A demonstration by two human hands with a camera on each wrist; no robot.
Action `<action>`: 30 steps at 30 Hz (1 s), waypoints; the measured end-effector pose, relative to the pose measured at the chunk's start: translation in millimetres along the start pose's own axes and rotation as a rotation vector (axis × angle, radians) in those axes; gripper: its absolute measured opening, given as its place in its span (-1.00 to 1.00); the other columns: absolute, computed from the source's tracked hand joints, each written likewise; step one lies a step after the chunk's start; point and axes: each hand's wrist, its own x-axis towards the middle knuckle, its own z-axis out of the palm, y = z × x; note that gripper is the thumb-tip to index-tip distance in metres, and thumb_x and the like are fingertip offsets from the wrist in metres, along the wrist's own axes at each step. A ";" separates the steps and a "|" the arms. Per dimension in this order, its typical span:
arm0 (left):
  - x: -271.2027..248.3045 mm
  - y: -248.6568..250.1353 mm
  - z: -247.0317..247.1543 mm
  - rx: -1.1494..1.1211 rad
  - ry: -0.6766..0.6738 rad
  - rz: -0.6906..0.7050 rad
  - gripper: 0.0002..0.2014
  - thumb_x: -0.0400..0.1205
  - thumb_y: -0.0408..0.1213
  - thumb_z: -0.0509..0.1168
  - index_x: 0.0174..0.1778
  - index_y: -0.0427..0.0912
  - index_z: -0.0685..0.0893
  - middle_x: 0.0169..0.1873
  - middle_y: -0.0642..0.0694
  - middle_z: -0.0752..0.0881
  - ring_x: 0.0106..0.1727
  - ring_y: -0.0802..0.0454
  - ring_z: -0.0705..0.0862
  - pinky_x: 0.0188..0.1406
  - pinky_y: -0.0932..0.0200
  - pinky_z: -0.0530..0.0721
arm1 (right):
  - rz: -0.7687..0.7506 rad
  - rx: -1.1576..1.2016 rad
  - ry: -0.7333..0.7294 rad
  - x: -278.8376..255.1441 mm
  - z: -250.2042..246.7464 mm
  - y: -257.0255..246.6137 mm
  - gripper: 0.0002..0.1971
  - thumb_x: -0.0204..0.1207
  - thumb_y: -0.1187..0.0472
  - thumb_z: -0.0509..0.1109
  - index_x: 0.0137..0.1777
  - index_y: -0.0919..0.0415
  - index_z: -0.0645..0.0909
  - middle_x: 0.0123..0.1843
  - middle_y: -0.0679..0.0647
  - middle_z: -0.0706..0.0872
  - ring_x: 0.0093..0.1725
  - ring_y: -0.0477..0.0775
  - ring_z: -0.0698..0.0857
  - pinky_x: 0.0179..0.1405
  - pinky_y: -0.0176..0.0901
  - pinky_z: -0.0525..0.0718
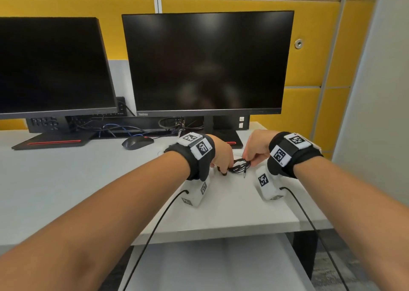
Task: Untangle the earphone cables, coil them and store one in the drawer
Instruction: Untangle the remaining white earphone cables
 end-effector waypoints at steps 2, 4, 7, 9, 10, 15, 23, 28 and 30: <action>-2.1 3.1 -1.7 -0.005 -0.008 -0.011 -0.58 0.75 -0.15 0.17 0.54 -0.17 0.48 0.43 -0.13 0.56 0.40 -0.16 0.52 0.44 0.03 0.44 | 0.039 -0.056 -0.032 -4.7 0.3 -2.2 -0.83 0.53 0.36 0.47 0.09 0.39 0.75 -0.10 0.24 0.86 0.01 0.16 0.84 0.21 0.08 0.75; -4.3 0.4 -3.5 -0.080 0.016 -0.018 -0.56 0.76 -0.15 0.16 0.58 -0.12 0.43 0.49 -0.10 0.50 0.46 -0.14 0.48 0.50 0.02 0.38 | 0.040 -0.153 -0.047 -11.2 -1.7 -5.2 -0.76 0.57 0.28 0.46 0.19 0.36 0.73 0.00 0.21 0.86 0.09 0.16 0.82 0.29 0.09 0.71; -14.3 -9.6 -7.6 -0.185 0.081 -0.037 -0.58 0.75 -0.19 0.17 0.56 -0.07 0.45 0.48 -0.07 0.51 0.44 -0.12 0.50 0.50 0.00 0.44 | 0.028 -0.213 -0.047 -17.9 -7.3 -8.7 -0.72 0.63 0.20 0.39 0.28 0.26 0.70 0.18 0.13 0.79 0.15 0.12 0.80 0.32 0.00 0.68; -22.1 -15.1 -8.1 -0.207 0.110 -0.104 -0.60 0.72 -0.16 0.24 0.49 -0.11 0.52 0.40 -0.10 0.58 0.40 -0.13 0.54 0.38 0.05 0.49 | 0.006 -0.219 -0.033 -22.0 -13.1 -12.5 -0.72 0.65 0.18 0.38 0.30 0.23 0.69 0.21 0.12 0.77 0.13 0.11 0.80 0.28 -0.03 0.70; -25.8 -17.0 -7.1 -0.215 0.099 -0.133 -0.59 0.69 -0.13 0.29 0.46 -0.13 0.55 0.38 -0.10 0.59 0.38 -0.14 0.55 0.29 0.07 0.52 | -0.010 -0.218 -0.018 -24.0 -16.1 -14.0 -0.72 0.65 0.17 0.38 0.29 0.23 0.69 0.21 0.12 0.77 0.13 0.11 0.80 0.28 -0.02 0.70; -33.3 -20.5 12.4 -0.335 -0.096 -0.154 -0.61 0.58 -0.21 0.46 0.32 -0.20 0.70 0.33 -0.14 0.67 0.29 -0.13 0.66 0.31 0.01 0.65 | -0.080 -0.240 0.000 -34.9 -21.2 -27.0 -0.71 0.66 0.19 0.36 0.30 0.30 0.68 0.23 0.16 0.77 0.19 0.17 0.78 0.21 -0.02 0.70; -58.0 -40.3 6.3 -0.538 0.195 -0.108 -0.86 0.56 -0.32 0.47 0.01 -0.16 0.79 -0.04 -0.08 0.79 -0.12 0.10 0.72 -0.03 0.33 0.72 | -0.213 -0.229 -0.086 -47.3 -14.1 -52.7 -0.63 0.60 0.26 0.43 0.40 0.22 0.63 0.20 0.17 0.78 0.19 0.16 0.76 0.27 0.10 0.71; -79.2 -61.7 -10.6 -0.878 0.441 -0.039 -0.91 0.52 -0.39 0.49 -0.08 -0.19 0.80 -0.14 -0.07 0.82 -0.15 0.10 0.79 -0.15 0.33 0.74 | -0.317 -0.274 -0.131 -53.5 -4.6 -67.6 -0.41 0.50 0.23 0.54 0.51 -0.03 0.48 0.32 0.03 0.68 0.16 0.04 0.71 0.22 0.08 0.74; -85.1 -65.7 -13.2 -1.047 0.493 0.030 -0.85 0.52 -0.48 0.46 -0.02 -0.22 0.77 -0.05 -0.16 0.80 -0.08 0.04 0.78 -0.13 0.31 0.74 | -0.344 -0.207 -0.102 -51.1 0.8 -69.5 -0.56 0.54 0.20 0.51 0.40 0.03 0.54 0.28 0.05 0.70 0.15 0.04 0.71 0.20 0.07 0.75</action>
